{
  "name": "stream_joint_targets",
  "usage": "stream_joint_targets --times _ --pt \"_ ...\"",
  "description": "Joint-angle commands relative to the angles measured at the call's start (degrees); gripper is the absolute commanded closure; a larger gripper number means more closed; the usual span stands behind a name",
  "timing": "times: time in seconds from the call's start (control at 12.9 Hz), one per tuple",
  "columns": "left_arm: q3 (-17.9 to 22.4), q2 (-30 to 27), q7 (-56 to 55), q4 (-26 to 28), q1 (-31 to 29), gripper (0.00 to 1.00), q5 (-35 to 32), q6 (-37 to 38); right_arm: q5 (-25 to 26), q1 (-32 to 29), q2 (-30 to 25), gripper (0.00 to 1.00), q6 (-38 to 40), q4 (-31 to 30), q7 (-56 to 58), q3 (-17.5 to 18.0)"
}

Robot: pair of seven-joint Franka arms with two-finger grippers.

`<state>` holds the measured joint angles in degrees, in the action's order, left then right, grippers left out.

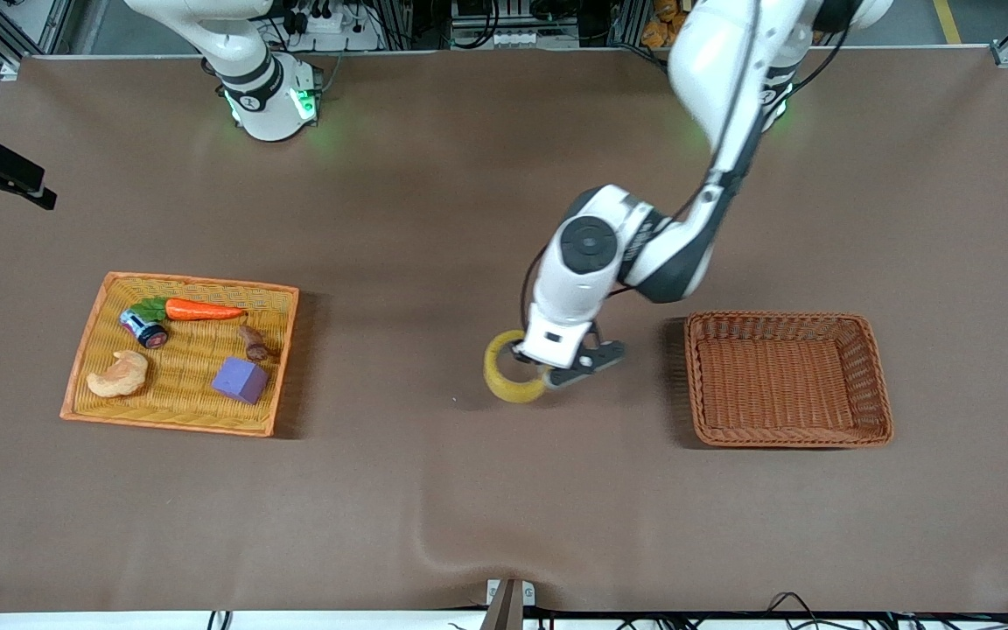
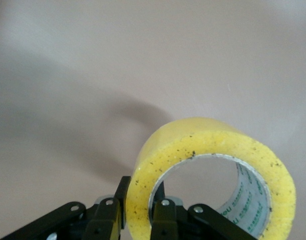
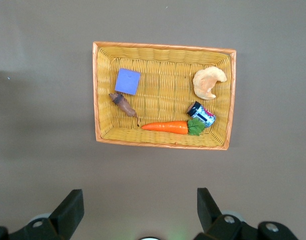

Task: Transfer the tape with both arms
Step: 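Carry the tape with the left gripper and lower it into the basket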

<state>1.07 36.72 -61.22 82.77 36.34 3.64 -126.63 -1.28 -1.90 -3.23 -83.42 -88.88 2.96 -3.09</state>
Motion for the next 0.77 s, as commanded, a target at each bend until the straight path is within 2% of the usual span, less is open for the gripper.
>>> stream_joint_targets --times 0.0,0.15,0.31,0.39,0.54,0.7 --pt "-0.5 -7.5 1.4 2.0 -4.5 1.00 -1.4 10.7 0.0 -1.3 -0.2 0.00 0.9 1.2 -0.7 0.8" --pt "-0.8 -12.2 5.0 2.4 -10.3 1.00 -1.5 19.1 0.0 -2.0 -0.2 0.00 1.1 1.1 -0.1 0.8" --pt "-0.9 -15.6 11.7 3.8 -16.8 1.00 -1.4 24.3 0.0 -1.7 -0.2 0.00 1.4 1.2 -0.2 0.9" --pt "-0.8 -17.3 13.8 6.0 -20.6 1.00 -1.4 24.9 0.0 -1.4 -0.3 0.00 1.6 1.1 -0.1 1.1" --pt "-1.2 -18.5 14.3 7.0 -30.2 1.00 -1.3 24.7 0.0 -1.1 -0.3 0.00 2.2 1.2 -0.3 1.4" --pt "-1.2 -18.5 16.6 8.5 -35.1 1.00 -1.0 23.8 0.0 -0.8 -0.4 0.00 2.3 1.2 -0.6 1.7"
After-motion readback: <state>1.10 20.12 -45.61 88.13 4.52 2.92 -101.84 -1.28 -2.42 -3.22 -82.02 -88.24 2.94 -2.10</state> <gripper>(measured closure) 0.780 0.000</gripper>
